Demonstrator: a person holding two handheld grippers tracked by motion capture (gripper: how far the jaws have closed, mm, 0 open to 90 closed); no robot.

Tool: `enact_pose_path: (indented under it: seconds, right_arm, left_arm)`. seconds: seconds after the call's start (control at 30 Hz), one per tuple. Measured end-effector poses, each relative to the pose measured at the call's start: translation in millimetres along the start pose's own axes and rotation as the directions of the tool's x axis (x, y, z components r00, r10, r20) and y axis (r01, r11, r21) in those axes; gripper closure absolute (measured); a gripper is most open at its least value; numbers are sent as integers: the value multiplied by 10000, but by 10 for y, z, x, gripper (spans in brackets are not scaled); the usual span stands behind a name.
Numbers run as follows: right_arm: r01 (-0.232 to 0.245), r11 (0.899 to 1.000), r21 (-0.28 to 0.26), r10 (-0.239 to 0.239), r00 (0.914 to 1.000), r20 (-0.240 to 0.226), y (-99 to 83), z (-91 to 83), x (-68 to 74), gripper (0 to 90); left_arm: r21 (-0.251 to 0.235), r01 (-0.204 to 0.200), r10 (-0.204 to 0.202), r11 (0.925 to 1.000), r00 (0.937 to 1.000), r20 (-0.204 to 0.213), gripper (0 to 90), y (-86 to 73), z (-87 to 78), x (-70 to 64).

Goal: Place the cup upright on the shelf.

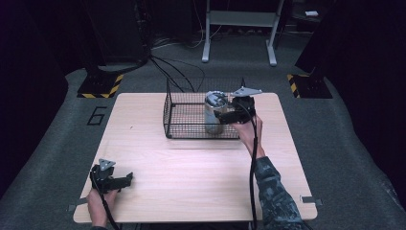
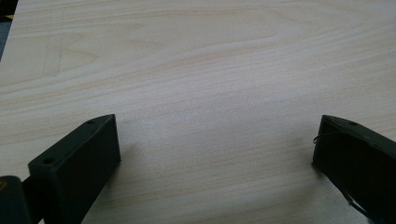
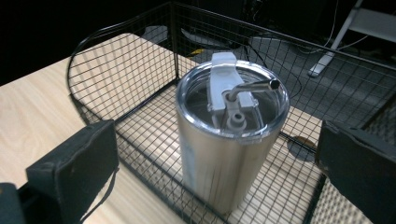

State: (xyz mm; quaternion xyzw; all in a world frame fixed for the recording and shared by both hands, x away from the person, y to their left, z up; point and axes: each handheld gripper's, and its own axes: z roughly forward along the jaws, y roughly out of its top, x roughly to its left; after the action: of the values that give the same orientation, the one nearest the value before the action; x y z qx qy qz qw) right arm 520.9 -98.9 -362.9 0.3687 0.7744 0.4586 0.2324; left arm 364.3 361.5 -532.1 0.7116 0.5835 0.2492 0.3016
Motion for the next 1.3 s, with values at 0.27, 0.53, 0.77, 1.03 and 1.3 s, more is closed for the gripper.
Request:
enact_pose_path:
  seconds: [0.27, 0.53, 0.77, 1.03, 1.3]
  right_arm:
    - [314, 9993, -201, -315, 9995, -47, -165, -383, 112, 0]
    - [455, 9987, -239, -451, 9988, 171, -470, -755, 178, 0]
    - [427, 9990, -118, -418, 9968, 683, -825, -1024, 198, 0]
    - [-162, 9996, 236, 134, 9933, 1145, -1307, -1220, 114, 0]
    - [-1106, 9887, 1010, 903, 9782, 1872, -1907, -1244, 36, 0]
  left_arm:
    - [-50, -34, 34, 10000, 10000, -19, 5, 1, 3, 2]
    - [0, 0, 0, 10000, 10000, -11, 5, 0, 0, -1]
    - [-118, -34, 33, 9999, 10000, -66, 5, -1, 7, -2]
    - [-114, -58, 57, 9999, 10000, -79, 5, -1, 5, -4]
    - [-139, -62, 60, 9999, 9999, -88, 5, -2, 6, -5]
